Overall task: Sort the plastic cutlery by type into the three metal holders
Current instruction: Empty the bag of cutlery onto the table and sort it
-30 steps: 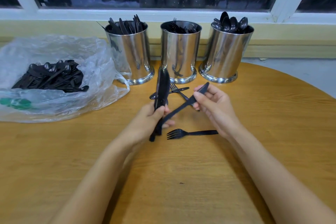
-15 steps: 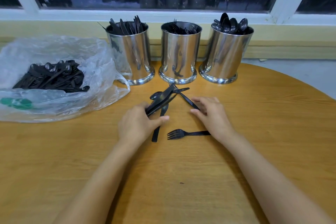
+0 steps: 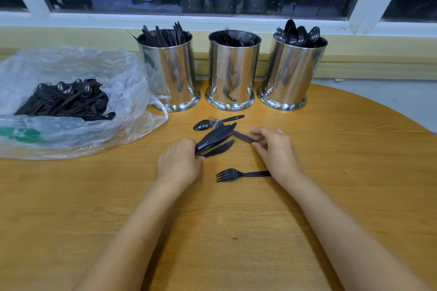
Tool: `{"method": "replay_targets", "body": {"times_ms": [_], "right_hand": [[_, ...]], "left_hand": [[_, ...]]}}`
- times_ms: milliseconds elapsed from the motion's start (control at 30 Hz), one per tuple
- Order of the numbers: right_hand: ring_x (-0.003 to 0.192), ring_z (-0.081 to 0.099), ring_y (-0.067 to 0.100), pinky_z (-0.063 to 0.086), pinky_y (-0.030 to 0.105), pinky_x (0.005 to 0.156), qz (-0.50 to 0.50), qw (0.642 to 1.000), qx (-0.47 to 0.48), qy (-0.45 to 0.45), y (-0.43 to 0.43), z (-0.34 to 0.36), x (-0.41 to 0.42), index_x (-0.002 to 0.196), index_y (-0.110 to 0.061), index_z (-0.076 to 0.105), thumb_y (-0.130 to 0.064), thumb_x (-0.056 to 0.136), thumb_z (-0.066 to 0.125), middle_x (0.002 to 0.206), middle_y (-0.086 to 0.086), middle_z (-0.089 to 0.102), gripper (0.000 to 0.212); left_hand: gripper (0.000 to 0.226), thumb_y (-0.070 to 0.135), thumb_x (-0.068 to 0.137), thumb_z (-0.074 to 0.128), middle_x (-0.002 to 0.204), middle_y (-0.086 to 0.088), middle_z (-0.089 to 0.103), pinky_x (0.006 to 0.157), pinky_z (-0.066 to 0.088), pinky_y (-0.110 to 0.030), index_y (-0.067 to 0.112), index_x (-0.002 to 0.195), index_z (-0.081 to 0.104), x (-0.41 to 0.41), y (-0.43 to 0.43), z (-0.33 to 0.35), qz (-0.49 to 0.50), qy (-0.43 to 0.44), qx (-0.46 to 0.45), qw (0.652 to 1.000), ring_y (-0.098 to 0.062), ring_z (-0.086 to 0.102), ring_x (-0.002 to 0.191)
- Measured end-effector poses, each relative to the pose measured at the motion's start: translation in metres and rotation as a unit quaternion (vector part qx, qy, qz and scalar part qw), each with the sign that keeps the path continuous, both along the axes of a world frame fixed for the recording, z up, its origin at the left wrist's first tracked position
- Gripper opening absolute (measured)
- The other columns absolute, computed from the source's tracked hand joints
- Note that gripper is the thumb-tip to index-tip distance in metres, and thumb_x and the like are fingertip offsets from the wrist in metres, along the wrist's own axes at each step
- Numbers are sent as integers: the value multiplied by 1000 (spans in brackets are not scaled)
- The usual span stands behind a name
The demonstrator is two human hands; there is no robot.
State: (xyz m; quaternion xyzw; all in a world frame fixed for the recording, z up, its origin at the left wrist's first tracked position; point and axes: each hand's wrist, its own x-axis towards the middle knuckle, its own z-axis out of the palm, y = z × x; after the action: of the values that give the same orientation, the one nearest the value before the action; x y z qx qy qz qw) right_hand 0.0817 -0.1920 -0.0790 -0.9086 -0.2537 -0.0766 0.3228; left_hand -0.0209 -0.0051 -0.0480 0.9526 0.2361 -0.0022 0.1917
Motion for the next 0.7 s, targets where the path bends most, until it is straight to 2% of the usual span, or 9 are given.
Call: {"method": "replay_targets", "body": {"times_ms": [133,267,367,500,600,700], "right_hand": [[95,52,10,49,29,88,-3,1000,-5,-2,0,-1,1,118,-15,67,-5,91,62,97,-5,61,29],[98,53,10,50,28,88,0,1000,-15,-5,0,-3,1,117,-15,67,-5,93,59,102,-4,59,27],[98,54,12,51,31,89,1,1000,-4,-4,-1,-5,2,116,-14,68,-5,92,60,103,-2,61,27],[95,56,13,52,35,88,3,1000,11,-16,0,-7,3,112,-13,69,-2,90,63,98,-3,60,26],[95,56,12,52,34,88,1,1000,15,-15,0,-7,2,114,-13,68,-3,90,63,99,-4,60,26],[97,56,11,52,33,89,0,1000,12,-13,0,-6,2,115,-14,68,-4,91,62,102,-3,62,27]], "left_hand": [[24,42,98,54,78,4,52,63,37,-29,19,92,53,-2,4,5,-5,58,19,998,-14,51,72],[25,42,100,51,83,2,50,69,38,-32,16,98,53,-2,-1,8,-14,81,67,994,-19,51,82],[22,36,101,51,93,-2,46,69,37,-33,15,105,55,-6,-8,8,-17,58,109,992,-21,50,83],[13,15,99,56,100,-4,58,67,36,-31,14,111,53,-8,-15,9,-22,21,161,987,-24,60,92],[15,11,98,57,87,-2,50,66,37,-31,12,112,50,-7,-15,8,-11,30,133,991,-22,53,81],[5,19,102,51,81,1,45,70,38,-32,15,104,48,-5,-12,10,-16,53,88,995,-22,51,85]]}}
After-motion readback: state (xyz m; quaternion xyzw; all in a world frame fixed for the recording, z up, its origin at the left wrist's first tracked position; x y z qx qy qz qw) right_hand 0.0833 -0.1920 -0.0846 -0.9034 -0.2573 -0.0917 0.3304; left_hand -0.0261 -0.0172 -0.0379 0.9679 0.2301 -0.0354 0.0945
